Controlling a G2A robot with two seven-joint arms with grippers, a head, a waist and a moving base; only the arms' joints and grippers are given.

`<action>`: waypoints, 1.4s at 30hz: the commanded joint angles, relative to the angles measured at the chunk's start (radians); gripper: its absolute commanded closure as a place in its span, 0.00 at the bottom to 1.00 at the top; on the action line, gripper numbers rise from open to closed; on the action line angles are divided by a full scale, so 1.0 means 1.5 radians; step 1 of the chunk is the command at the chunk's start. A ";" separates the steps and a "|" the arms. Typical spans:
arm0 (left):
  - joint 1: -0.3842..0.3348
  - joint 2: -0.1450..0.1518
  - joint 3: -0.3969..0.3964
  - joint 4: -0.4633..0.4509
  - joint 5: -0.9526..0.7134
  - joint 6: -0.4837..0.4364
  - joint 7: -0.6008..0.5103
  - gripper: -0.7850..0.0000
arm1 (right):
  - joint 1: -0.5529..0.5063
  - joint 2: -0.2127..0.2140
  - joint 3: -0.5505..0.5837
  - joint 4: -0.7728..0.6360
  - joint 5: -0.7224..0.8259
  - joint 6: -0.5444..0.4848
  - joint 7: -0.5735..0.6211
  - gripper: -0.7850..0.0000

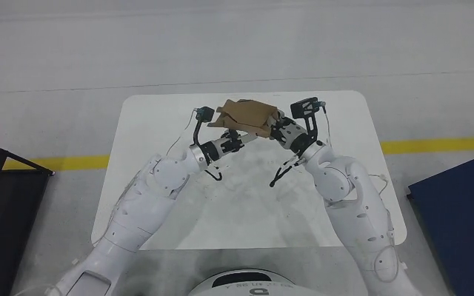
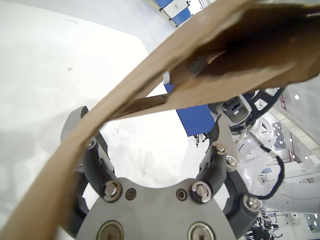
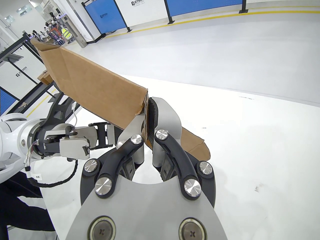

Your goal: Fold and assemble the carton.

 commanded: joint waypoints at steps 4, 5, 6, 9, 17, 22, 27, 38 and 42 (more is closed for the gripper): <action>-0.006 -0.005 0.012 -0.002 -0.008 -0.010 0.011 0.00 | 0.000 0.003 0.003 0.010 -0.026 0.003 0.013 1.00; -0.005 -0.006 0.013 -0.002 -0.017 -0.013 0.013 0.00 | 0.000 0.004 0.003 0.013 -0.032 0.003 0.017 1.00; -0.005 -0.007 0.014 0.000 -0.027 -0.014 0.014 0.00 | 0.001 0.005 0.004 0.015 -0.037 0.002 0.021 1.00; -0.005 -0.009 0.014 0.006 -0.052 -0.018 0.016 0.00 | 0.002 0.007 0.004 0.021 -0.050 0.001 0.033 1.00; -0.003 -0.013 0.000 0.020 -0.110 -0.011 0.029 0.00 | 0.003 0.015 -0.008 0.023 -0.108 -0.042 0.075 1.00; 0.003 -0.013 -0.016 0.024 -0.147 -0.001 0.033 0.00 | 0.002 0.018 -0.021 0.016 -0.130 -0.065 0.093 1.00; 0.013 -0.013 -0.030 0.031 -0.178 0.003 0.029 0.00 | 0.000 0.019 -0.025 0.009 -0.101 -0.070 0.091 1.00; 0.028 -0.013 -0.051 0.053 -0.237 -0.004 0.012 0.00 | 0.005 0.019 -0.031 0.010 -0.038 -0.052 0.093 1.00; 0.026 -0.013 -0.051 0.055 -0.247 -0.010 0.000 0.00 | 0.011 0.019 -0.037 0.015 -0.052 -0.029 0.090 1.00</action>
